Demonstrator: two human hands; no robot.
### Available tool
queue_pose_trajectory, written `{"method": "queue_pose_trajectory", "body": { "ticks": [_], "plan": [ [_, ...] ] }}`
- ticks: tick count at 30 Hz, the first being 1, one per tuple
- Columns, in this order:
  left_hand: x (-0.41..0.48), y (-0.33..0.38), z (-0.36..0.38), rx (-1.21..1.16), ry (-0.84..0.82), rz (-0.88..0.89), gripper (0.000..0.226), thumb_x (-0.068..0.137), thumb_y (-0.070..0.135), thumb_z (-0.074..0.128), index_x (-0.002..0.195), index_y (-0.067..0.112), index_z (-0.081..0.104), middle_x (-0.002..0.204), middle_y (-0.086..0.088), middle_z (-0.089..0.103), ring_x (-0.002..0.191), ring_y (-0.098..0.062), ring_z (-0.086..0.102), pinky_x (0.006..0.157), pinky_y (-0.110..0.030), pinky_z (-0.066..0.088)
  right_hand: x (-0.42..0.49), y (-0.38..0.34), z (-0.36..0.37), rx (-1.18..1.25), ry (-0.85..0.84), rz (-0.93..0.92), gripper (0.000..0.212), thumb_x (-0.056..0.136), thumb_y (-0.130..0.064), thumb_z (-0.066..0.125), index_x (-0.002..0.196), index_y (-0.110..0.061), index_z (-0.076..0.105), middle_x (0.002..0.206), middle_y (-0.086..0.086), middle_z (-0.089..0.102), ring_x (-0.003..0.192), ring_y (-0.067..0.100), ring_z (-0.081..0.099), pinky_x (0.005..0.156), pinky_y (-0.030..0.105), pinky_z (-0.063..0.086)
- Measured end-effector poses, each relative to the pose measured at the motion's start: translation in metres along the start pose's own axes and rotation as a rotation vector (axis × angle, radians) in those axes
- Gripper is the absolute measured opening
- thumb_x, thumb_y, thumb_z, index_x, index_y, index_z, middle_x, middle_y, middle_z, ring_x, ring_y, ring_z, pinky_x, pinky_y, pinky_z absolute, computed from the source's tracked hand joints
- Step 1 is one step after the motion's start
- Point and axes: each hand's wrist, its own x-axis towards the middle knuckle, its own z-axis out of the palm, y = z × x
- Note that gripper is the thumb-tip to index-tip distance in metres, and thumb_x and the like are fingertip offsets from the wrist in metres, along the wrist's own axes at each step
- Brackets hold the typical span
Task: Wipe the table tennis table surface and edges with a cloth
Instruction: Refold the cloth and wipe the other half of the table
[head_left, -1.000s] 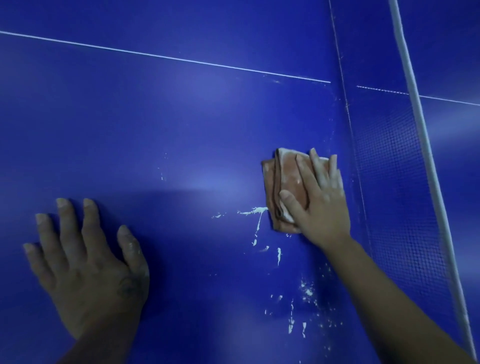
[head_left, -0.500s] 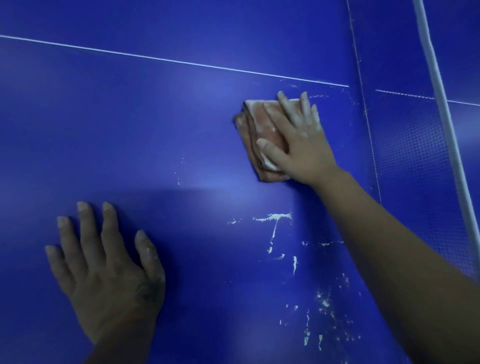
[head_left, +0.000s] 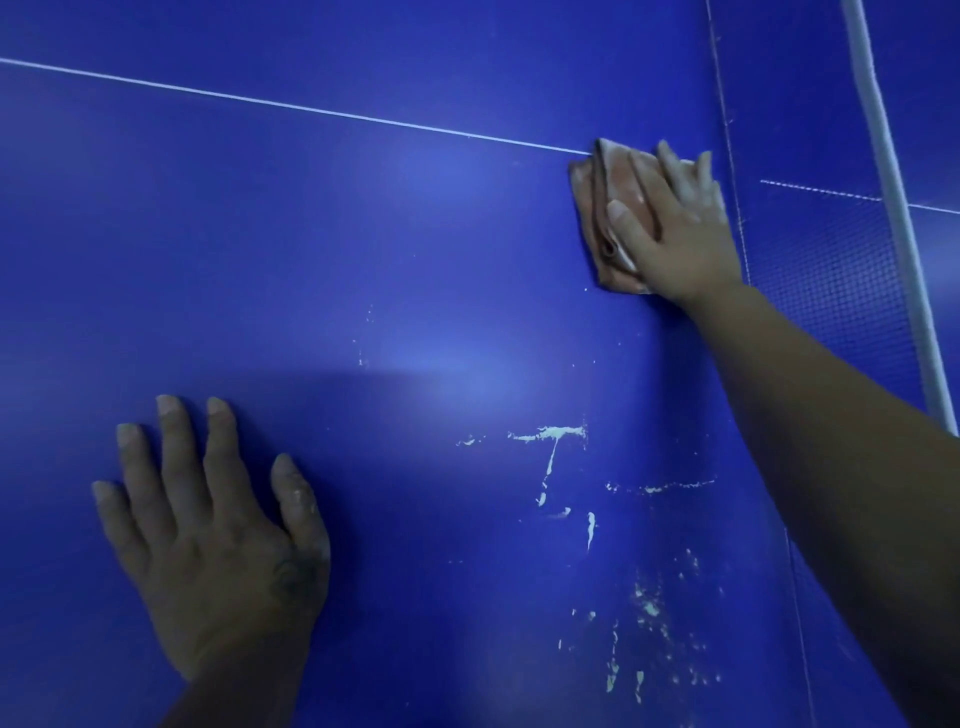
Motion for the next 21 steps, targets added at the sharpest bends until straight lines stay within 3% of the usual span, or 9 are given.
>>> {"method": "queue_pose_trajectory", "body": {
  "ticks": [6,21],
  "plan": [
    [-0.009,0.029,-0.025,-0.122,-0.06,-0.061,0.068,0.11,0.046,0.039,0.169,0.013,0.034,0.181,-0.012,0.022,0.169,-0.034,0.011,0.136,-0.06,0.006,-0.035,0.017,-0.004,-0.01,0.001,0.085,0.074,0.103,-0.074,0.033,0.168,-0.04,0.029,0.179,-0.004,0.018,0.166,0.039,0.0,0.133,0.059,0.008],
    [-0.009,0.027,-0.022,-0.072,-0.01,-0.03,0.066,0.113,0.046,0.035,0.17,0.013,0.031,0.181,-0.013,0.02,0.169,-0.036,0.01,0.136,-0.059,0.005,-0.211,-0.028,0.025,-0.025,0.056,0.303,0.077,0.104,-0.075,0.027,0.171,-0.036,0.021,0.181,-0.003,0.009,0.167,0.035,-0.004,0.134,0.053,0.006]
  ]
}}
